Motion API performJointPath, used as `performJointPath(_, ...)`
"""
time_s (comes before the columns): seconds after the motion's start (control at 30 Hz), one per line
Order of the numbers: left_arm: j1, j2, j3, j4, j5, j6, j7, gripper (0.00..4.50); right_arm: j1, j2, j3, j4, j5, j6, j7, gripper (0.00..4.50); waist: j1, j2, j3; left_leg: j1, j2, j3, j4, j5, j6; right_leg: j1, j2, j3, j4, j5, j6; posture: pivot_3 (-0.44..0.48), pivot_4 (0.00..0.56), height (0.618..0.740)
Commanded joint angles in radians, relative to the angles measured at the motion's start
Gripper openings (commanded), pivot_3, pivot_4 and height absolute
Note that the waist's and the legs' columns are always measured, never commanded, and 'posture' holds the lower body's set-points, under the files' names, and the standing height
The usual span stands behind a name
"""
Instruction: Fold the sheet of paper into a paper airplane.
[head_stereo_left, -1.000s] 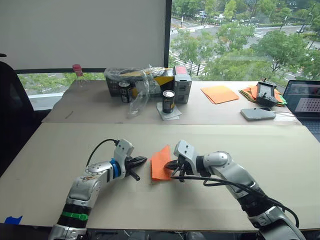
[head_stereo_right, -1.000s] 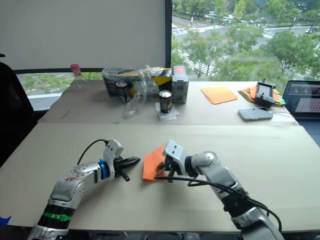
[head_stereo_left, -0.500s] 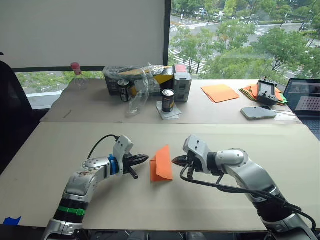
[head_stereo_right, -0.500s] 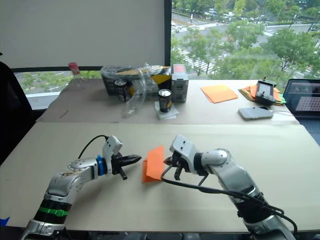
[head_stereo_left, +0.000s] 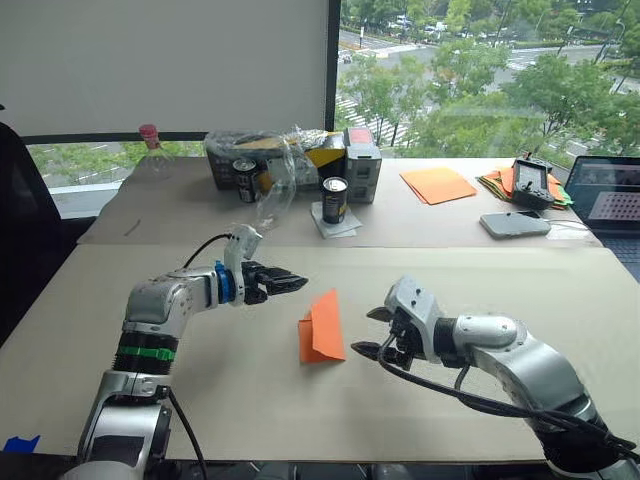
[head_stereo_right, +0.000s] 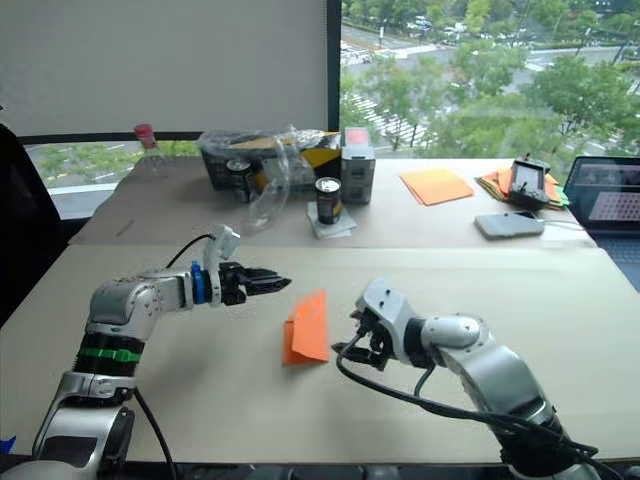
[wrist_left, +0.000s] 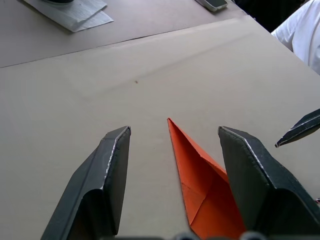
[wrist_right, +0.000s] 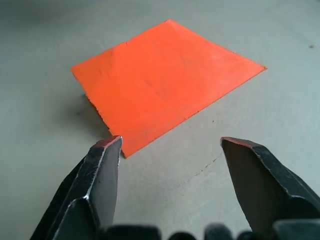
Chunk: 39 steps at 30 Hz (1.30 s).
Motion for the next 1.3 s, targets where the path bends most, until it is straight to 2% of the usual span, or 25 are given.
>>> performJointPath(0.03, -0.185, 0.020, -0.058, 0.172, -0.041, 0.213, -0.103, 3.77, 0.004, -0.019, -0.022, -0.073, 0.007, -0.122, 0.031, 3.63, 0.000, -0.001, 0.001, 0.000, 0.000, 0.000, 0.000, 0.000, 0.000, 0.000, 0.000, 0.000, 0.000, 0.000, 0.000, 0.000, 0.150, 0.670)
performJointPath(0.13, -0.302, -0.002, -0.096, 0.339, -0.004, 0.244, -0.121, 3.77, 0.009, -0.028, -0.023, -0.077, 0.004, -0.143, 0.027, 3.63, -0.001, -0.002, 0.001, 0.000, 0.000, 0.000, 0.001, 0.000, 0.000, 0.001, 0.001, -0.001, 0.000, 0.000, 0.001, 0.000, 0.150, 0.670)
performJointPath(0.2, -0.355, -0.008, -0.174, 0.416, 0.036, 0.219, -0.178, 3.77, 0.009, -0.034, -0.026, -0.085, 0.006, -0.150, 0.026, 3.63, -0.002, -0.002, 0.001, 0.000, 0.000, 0.000, 0.001, 0.000, 0.000, 0.001, 0.000, -0.001, 0.000, 0.000, 0.001, 0.000, 0.150, 0.670)
performJointPath(0.27, -0.393, -0.026, -0.256, 0.488, 0.084, 0.178, -0.241, 3.77, 0.013, -0.054, -0.036, -0.115, 0.021, -0.176, 0.051, 3.63, -0.003, -0.002, 0.001, 0.000, 0.000, 0.000, 0.001, 0.000, 0.000, 0.001, 0.000, 0.000, 0.000, 0.000, 0.001, 0.000, 0.150, 0.670)
performJointPath(0.4, -0.434, -0.074, -0.323, 0.625, 0.165, 0.080, -0.313, 3.77, 0.016, -0.085, -0.069, -0.159, 0.062, -0.176, 0.078, 3.63, -0.004, -0.003, 0.002, -0.001, 0.000, 0.001, 0.001, 0.000, 0.000, 0.000, 0.001, 0.000, 0.000, 0.000, 0.001, 0.000, 0.150, 0.670)
performJointPath(0.6, -0.488, -0.134, -0.329, 0.761, 0.236, 0.016, -0.390, 3.77, 0.034, -0.121, -0.111, -0.186, 0.097, -0.164, 0.079, 3.63, -0.001, -0.007, 0.005, -0.001, 0.000, 0.001, 0.001, 0.000, 0.001, 0.000, 0.000, 0.000, 0.000, 0.000, 0.001, 0.000, 0.150, 0.670)
performJointPath(0.7, -0.505, -0.167, -0.320, 0.805, 0.259, 0.014, -0.402, 2.99, 0.055, -0.141, -0.130, -0.187, 0.092, -0.165, 0.066, 3.63, 0.000, -0.007, 0.005, -0.002, 0.000, 0.001, 0.002, -0.001, 0.001, 0.000, 0.000, 0.000, 0.000, 0.000, 0.001, 0.000, 0.150, 0.670)
performJointPath(0.83, -0.512, -0.184, -0.309, 0.833, 0.280, 0.023, -0.419, 1.61, 0.060, -0.150, -0.129, -0.177, 0.087, -0.171, 0.054, 3.63, -0.002, -0.007, 0.005, -0.002, 0.000, 0.001, 0.002, -0.001, 0.001, 0.000, 0.000, 0.000, 0.000, 0.000, 0.001, 0.000, 0.150, 0.670)
performJointPath(0.93, -0.519, -0.187, -0.272, 0.849, 0.277, 0.050, -0.407, 0.63, 0.056, -0.151, -0.123, -0.166, 0.081, -0.179, 0.050, 3.63, -0.005, -0.008, 0.005, -0.002, 0.000, 0.001, 0.002, -0.001, 0.001, 0.000, 0.000, 0.000, 0.001, 0.000, 0.001, 0.000, 0.150, 0.670)
performJointPath(1.0, -0.516, -0.181, -0.216, 0.854, 0.270, 0.053, -0.343, 0.03, 0.054, -0.153, -0.116, -0.157, 0.075, -0.185, 0.051, 3.63, -0.004, -0.008, 0.005, -0.002, 0.000, 0.001, 0.002, -0.001, 0.001, 0.000, 0.000, 0.000, 0.001, 0.000, 0.001, 0.000, 0.150, 0.670)
performJointPath(1.07, -0.516, -0.171, -0.150, 0.859, 0.251, 0.093, -0.287, 0.03, 0.053, -0.154, -0.108, -0.147, 0.066, -0.194, 0.052, 3.63, -0.004, -0.008, 0.005, -0.002, 0.000, 0.001, 0.002, -0.001, 0.001, 0.000, 0.000, 0.000, 0.001, 0.000, 0.001, 0.000, 0.150, 0.670)
performJointPath(1.2, -0.514, -0.140, 0.018, 0.836, 0.185, 0.274, -0.170, 0.03, 0.037, -0.152, -0.098, -0.119, 0.055, -0.214, 0.061, 3.63, -0.004, -0.008, 0.005, -0.002, 0.000, 0.001, 0.002, 0.000, 0.001, -0.001, 0.000, 0.000, 0.001, 0.000, 0.001, 0.000, 0.150, 0.670)
performJointPath(1.3, -0.496, -0.105, 0.235, 0.854, 0.133, 0.385, 0.037, 0.03, 0.020, -0.150, -0.089, -0.094, 0.053, -0.229, 0.070, 3.63, -0.004, -0.008, 0.005, -0.002, 0.000, 0.001, 0.003, 0.000, 0.001, -0.001, 0.000, 0.000, 0.002, 0.000, 0.001, 0.000, 0.150, 0.670)
